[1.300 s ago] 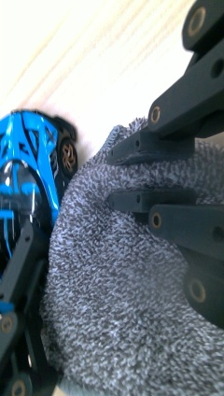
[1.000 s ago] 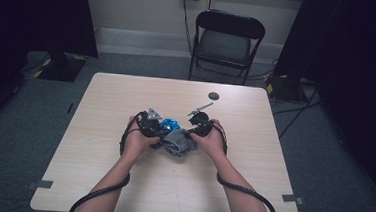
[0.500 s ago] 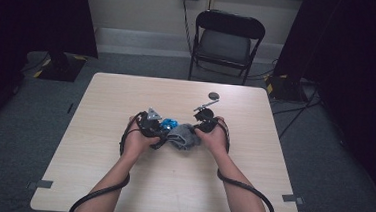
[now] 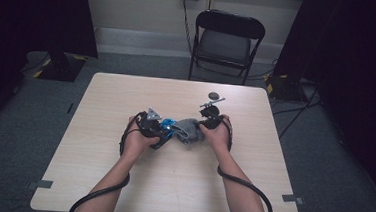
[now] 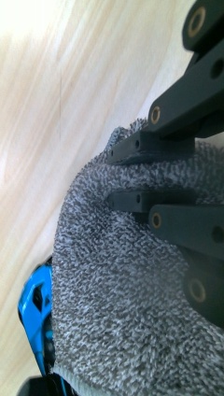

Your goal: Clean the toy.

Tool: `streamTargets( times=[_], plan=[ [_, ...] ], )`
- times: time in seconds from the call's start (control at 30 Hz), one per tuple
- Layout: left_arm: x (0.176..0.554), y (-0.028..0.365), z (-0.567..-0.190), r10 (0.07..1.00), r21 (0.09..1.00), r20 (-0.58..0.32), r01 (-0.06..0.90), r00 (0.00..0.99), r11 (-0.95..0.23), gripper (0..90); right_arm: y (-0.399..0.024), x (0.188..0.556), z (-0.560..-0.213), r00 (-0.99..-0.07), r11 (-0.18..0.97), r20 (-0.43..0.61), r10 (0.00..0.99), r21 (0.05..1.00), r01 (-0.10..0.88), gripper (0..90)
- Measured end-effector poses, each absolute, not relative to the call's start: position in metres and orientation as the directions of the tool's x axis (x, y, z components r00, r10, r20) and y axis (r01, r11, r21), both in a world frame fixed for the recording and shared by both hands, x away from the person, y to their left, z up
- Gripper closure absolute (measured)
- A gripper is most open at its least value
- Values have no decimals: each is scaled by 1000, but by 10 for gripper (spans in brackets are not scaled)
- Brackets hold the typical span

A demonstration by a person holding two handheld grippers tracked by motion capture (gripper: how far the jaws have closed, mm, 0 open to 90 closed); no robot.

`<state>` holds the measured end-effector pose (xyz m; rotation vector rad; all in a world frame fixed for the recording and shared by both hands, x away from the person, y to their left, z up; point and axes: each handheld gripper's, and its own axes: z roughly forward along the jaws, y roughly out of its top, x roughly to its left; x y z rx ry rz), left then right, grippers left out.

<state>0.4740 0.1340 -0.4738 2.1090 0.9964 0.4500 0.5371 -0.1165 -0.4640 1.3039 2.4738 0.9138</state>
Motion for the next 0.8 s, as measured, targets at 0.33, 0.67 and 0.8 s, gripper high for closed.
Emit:
streamTargets(
  times=[0.33, 0.67, 0.8],
  plan=[
    [474, 134, -474, 774, 753, -9, 513, 633, -411, 519, -132, 538, -462, -519, 344, 100, 849, 641, 686, 783],
    [474, 134, -474, 773, 752, -14, 516, 634, -409, 518, -156, 532, -457, -519, 309, 130, 845, 674, 671, 783],
    [475, 134, -474, 773, 751, -11, 516, 634, -412, 519, -163, 525, -455, -540, 311, 141, 830, 687, 657, 783]
  ],
)
